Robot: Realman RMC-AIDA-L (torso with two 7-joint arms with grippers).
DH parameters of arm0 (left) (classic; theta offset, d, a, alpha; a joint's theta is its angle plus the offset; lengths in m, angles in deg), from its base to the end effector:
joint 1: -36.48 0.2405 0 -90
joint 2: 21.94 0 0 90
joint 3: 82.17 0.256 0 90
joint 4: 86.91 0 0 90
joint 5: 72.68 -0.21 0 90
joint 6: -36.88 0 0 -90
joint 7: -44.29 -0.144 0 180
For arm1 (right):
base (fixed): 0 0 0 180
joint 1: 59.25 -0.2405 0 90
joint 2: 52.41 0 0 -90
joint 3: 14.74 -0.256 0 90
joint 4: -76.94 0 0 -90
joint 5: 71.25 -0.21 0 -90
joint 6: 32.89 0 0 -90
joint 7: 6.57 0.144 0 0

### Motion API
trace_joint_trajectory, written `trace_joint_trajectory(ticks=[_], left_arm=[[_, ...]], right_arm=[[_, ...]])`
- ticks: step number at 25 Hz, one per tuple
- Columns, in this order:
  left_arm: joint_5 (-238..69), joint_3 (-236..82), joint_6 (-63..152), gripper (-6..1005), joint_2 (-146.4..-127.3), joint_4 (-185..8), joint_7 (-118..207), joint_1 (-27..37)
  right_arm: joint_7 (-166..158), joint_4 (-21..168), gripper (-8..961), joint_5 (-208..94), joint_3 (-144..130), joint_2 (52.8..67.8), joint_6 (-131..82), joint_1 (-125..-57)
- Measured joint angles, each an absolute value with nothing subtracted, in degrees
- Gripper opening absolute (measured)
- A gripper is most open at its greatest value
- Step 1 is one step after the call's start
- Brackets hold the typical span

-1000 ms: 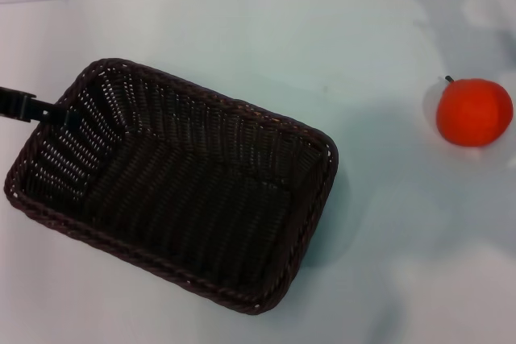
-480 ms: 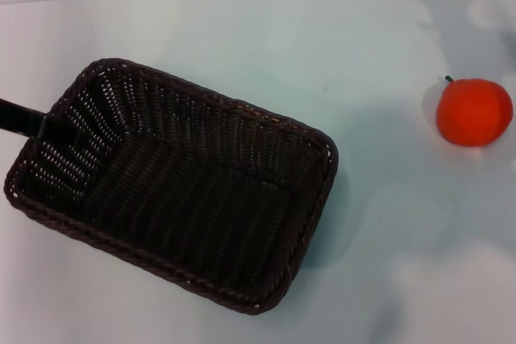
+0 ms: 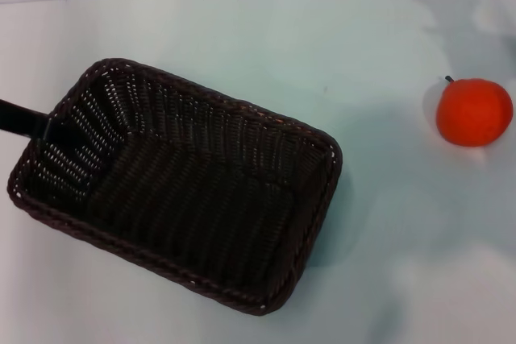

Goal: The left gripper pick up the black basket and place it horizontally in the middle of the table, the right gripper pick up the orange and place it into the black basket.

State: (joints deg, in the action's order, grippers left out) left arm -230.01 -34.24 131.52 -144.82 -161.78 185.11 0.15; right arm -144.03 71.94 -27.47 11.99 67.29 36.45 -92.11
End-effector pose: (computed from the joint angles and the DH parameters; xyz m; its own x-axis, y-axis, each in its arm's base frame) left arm -0.2318 0.3610 0.0578 0.5395 0.8401 0.0563 0.7631 -0.4596 -0.4544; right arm 0.3228 0.3717 0.0455 -0.2600 -0.1783 0.9490 0.9566 0.0864 0.2783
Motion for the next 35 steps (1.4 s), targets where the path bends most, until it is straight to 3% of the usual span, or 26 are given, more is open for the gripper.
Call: trace_joint_trajectory(ticks=[3, 8, 24, 29, 35], left_arm=[[-230.0, -34.3, 131.2, 457, -144.96, -161.8, 185.1, 0.3], [-229.4, -35.0, 130.9, 220, -145.06, -162.3, 185.1, 0.8], [-208.4, -58.6, 135.4, 174, -144.51, -159.2, 188.7, 6.2], [-204.2, -59.2, 132.9, 174, -145.94, -157.8, 190.2, 10.2], [-198.3, -58.5, 128.6, 173, -146.28, -152.0, 189.8, 14.1]], right_arm=[[-144.0, 71.9, 732, -27.5, 12.0, 67.27, 36.3, -92.0], [-144.0, 71.9, 731, -27.5, 12.0, 67.23, 36.0, -91.9], [-144.0, 71.3, 734, -27.5, 11.2, 67.08, 35.2, -91.9], [-144.0, 71.2, 734, -27.5, 10.4, 67.03, 34.4, -92.3], [-144.0, 71.2, 735, -27.5, 10.3, 67.03, 33.4, -92.6]])
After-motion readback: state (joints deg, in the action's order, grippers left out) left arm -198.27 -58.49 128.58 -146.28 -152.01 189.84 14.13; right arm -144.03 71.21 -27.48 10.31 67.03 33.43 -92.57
